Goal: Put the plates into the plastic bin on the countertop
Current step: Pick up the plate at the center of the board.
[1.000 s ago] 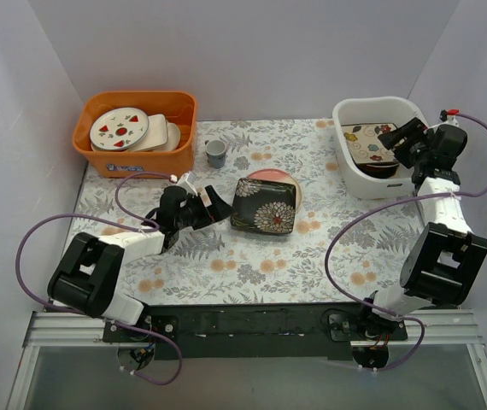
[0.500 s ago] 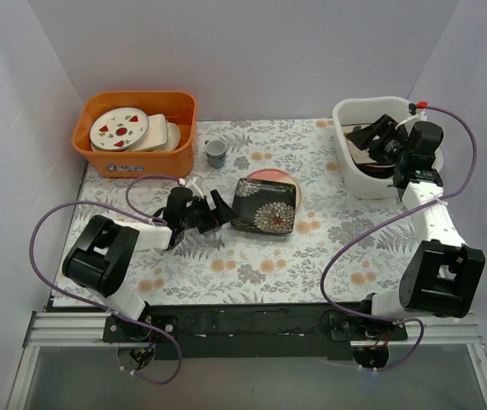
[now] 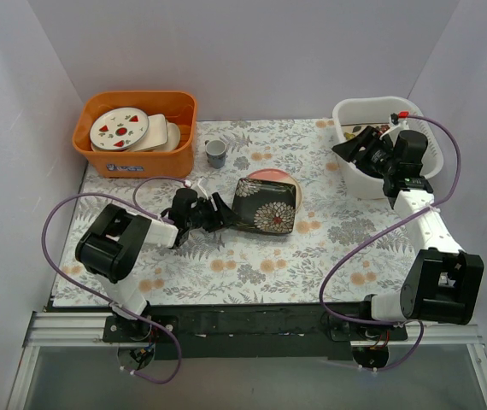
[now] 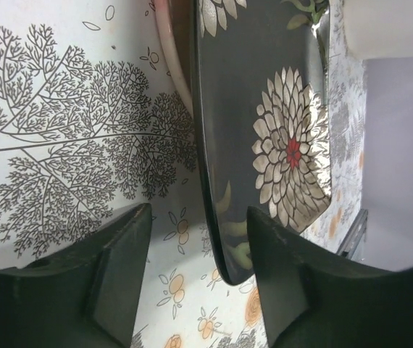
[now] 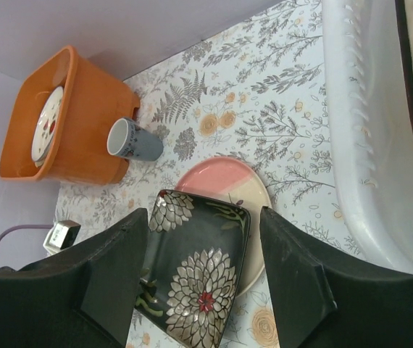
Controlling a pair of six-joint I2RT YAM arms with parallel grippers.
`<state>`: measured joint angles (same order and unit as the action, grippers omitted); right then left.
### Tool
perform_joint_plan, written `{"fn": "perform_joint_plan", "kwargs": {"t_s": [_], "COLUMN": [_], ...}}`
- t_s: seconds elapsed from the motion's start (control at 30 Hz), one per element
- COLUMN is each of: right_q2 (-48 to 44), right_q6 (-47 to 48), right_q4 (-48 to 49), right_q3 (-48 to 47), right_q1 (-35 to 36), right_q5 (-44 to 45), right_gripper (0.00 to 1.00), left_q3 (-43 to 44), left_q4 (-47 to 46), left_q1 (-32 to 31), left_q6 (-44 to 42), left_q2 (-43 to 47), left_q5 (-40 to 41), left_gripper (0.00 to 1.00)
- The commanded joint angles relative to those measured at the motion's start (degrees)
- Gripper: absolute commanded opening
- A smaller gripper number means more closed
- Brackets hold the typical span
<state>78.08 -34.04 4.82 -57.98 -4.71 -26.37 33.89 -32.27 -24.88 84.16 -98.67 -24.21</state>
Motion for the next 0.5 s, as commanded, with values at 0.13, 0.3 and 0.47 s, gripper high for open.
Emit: {"fn": "perform_joint_plan", "kwargs": {"t_s": [0.13,0.3,0.47], "right_q2": [-3.1,-3.3,-3.1], "right_q6": [1.3,1.3,1.8], "right_q4": [1.1,1.0,0.5], "right_q3": [1.4,2.4,3.0], "right_q1": [1.3,1.9,2.2], "right_q5": [-1.0,-1.3,-1.3], "right_gripper": [0.69,0.68,0.68], "left_q3": [1.9,2.4,2.9], "left_q4": [-4.7,-5.3,-6.6], "left_q1": [-0.3,-0.3,-0.3], "left_q6": [2.1,2.3,3.2], "left_q2": [-3.8,-5.4,-7.2], "left_q5": [-1.9,-1.5,-2.3], "left_gripper": [0.43,0.39,0.27]}}
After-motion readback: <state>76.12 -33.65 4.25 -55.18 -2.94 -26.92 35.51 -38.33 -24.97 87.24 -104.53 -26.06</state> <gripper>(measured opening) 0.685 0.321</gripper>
